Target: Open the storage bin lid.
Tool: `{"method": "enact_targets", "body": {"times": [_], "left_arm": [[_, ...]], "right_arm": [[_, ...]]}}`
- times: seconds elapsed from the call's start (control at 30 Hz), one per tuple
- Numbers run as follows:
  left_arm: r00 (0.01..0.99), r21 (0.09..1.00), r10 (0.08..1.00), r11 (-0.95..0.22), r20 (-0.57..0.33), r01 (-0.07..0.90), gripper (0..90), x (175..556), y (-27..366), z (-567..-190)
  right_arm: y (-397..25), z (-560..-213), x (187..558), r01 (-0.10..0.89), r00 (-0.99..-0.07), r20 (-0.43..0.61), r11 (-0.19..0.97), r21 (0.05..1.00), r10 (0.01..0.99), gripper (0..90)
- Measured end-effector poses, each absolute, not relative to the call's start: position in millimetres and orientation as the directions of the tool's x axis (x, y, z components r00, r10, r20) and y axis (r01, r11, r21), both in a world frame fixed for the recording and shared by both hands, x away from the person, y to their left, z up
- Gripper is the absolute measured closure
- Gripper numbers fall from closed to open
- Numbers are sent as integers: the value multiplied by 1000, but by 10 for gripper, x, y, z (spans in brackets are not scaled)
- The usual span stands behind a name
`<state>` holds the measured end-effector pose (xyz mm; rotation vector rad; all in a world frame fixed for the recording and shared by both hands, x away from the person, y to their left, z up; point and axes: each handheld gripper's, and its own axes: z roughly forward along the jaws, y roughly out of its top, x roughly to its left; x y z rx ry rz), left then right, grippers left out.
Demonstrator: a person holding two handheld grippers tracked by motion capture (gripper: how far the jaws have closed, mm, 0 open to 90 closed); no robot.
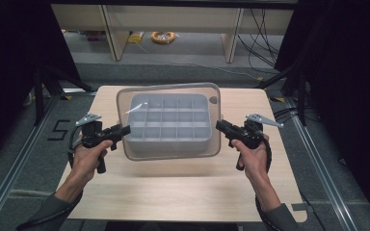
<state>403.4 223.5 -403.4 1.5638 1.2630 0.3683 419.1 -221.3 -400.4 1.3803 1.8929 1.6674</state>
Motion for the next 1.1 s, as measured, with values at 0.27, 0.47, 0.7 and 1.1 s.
{"method": "enact_targets", "body": {"times": [0.27,0.47,0.7,1.1], "left_arm": [[401,846,849,94,-343,525,577,3878,2234,-4127],[401,838,846,93,-351,537,576,3806,2239,-4206],[407,828,841,84,-357,554,578,3663,2302,-4325],[397,809,841,79,-368,583,571,3545,2347,-4459]], "right_arm": [[-2191,-4093,4006,485,-500,397,-131,865,769,722],[-2207,-4177,3922,481,-507,388,-121,869,770,723],[-2160,-4280,3790,503,-503,408,-126,855,762,724],[-2100,-4376,3627,507,-499,381,-94,857,779,725]]}}
